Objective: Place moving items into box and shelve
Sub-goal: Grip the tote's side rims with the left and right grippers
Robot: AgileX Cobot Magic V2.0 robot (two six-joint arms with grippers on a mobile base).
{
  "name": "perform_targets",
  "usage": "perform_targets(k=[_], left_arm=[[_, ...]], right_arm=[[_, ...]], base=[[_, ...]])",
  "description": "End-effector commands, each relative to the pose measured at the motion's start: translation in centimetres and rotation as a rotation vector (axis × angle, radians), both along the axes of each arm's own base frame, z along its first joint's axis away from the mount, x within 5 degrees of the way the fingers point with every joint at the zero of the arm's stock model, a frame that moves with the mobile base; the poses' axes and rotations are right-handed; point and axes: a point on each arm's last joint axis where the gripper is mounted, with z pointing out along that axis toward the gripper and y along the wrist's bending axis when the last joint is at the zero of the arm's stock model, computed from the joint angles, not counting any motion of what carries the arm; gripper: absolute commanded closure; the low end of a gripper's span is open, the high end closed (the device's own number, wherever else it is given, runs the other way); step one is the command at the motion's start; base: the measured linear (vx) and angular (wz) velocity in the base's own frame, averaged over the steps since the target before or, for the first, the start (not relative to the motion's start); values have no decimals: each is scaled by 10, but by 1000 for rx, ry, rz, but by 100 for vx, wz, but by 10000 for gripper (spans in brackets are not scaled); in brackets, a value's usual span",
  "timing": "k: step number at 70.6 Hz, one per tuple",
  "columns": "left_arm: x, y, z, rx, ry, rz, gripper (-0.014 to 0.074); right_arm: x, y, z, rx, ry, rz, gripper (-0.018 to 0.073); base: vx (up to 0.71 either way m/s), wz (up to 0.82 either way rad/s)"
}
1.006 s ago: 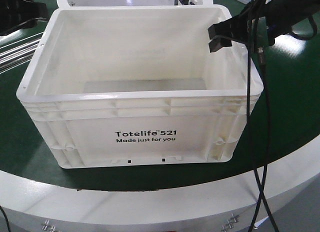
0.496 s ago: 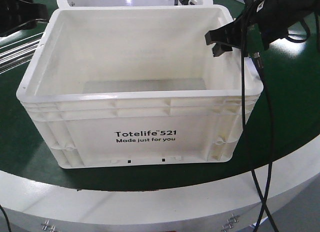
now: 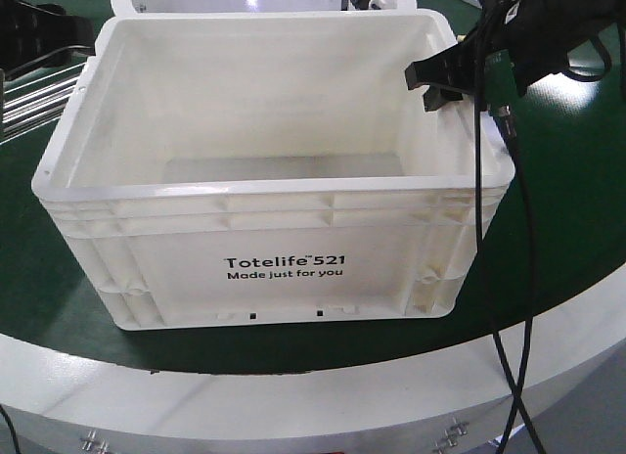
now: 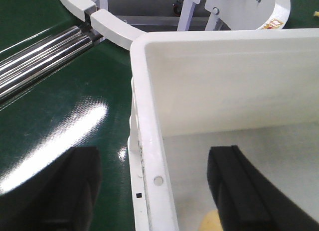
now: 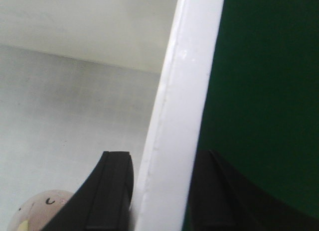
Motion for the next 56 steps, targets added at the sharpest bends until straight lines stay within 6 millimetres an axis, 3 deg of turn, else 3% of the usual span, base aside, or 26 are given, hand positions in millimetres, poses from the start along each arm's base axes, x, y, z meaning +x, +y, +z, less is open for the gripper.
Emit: perform_targets(k=[1,24,56], left_arm=[[-3,1,27,-37,-149,7,26],[16,-2,39,-31,-55,9,26],[40,-11,-6,-45,193,2,31]], right_arm=[[-6,4,21,59,-44,-7,572],[-7,4,21,50,-41,5,571],[-7,4,20,50,-38,5,571]], base=[[0,0],[0,0],[0,0]])
